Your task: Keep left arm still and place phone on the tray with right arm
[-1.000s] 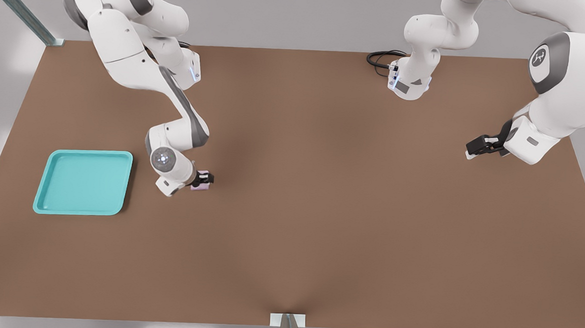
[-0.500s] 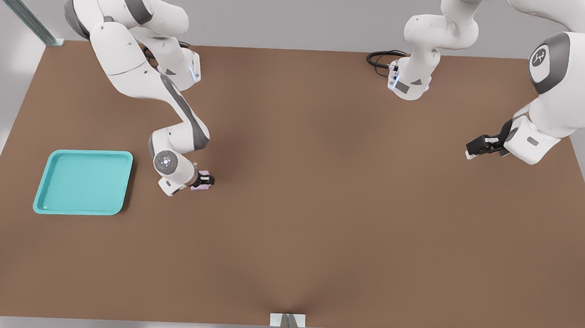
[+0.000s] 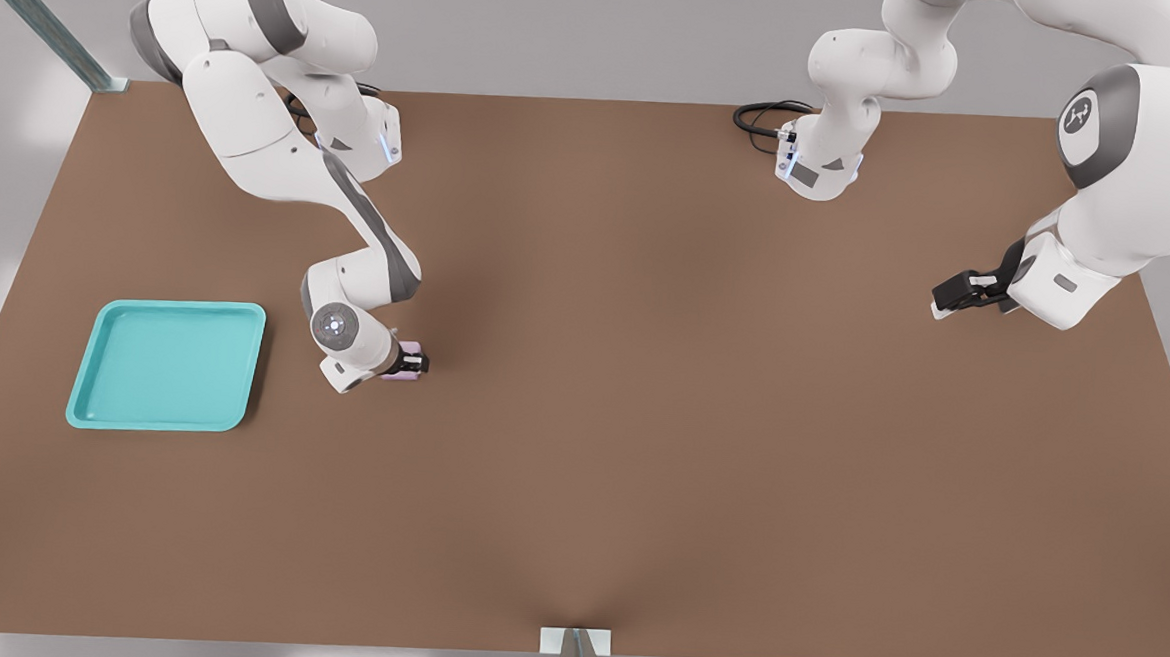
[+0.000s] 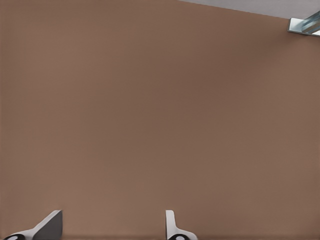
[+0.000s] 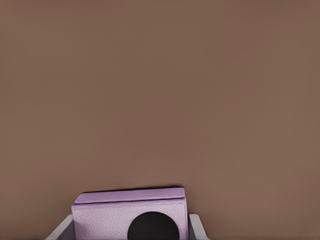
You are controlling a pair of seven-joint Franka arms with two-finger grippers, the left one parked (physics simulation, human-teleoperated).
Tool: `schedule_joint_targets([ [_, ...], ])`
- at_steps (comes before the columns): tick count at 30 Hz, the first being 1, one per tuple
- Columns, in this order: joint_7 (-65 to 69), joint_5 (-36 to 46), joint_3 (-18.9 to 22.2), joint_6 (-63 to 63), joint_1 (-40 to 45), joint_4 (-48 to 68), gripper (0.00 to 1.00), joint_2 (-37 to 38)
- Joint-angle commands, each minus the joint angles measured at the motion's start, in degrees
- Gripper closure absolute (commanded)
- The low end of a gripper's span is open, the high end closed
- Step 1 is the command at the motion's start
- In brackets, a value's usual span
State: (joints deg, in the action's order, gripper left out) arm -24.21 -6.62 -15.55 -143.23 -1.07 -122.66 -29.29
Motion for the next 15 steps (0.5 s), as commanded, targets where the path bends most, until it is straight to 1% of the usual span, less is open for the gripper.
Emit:
schedule_joint_targets([
  [1,-1.10,0.03,-0.01,-0.64,0.02,0.05,0.16,-0.07],
  [2,-1.10,0.03,-0.01,-0.64,0.02,0.06,0.16,0.02],
  [4,-1.10,0.03,-0.01,-0.64,0.02,0.06,0.21,0.02],
  [9,-1.01,0.03,-0.10,-0.12,0.28,0.06,0.21,0.81],
  [14,-0.92,0.03,-0.18,5.68,0.46,0.05,0.22,6.43],
  [15,-0.31,-0.06,-0.18,7.79,1.86,-0.03,0.22,8.19],
])
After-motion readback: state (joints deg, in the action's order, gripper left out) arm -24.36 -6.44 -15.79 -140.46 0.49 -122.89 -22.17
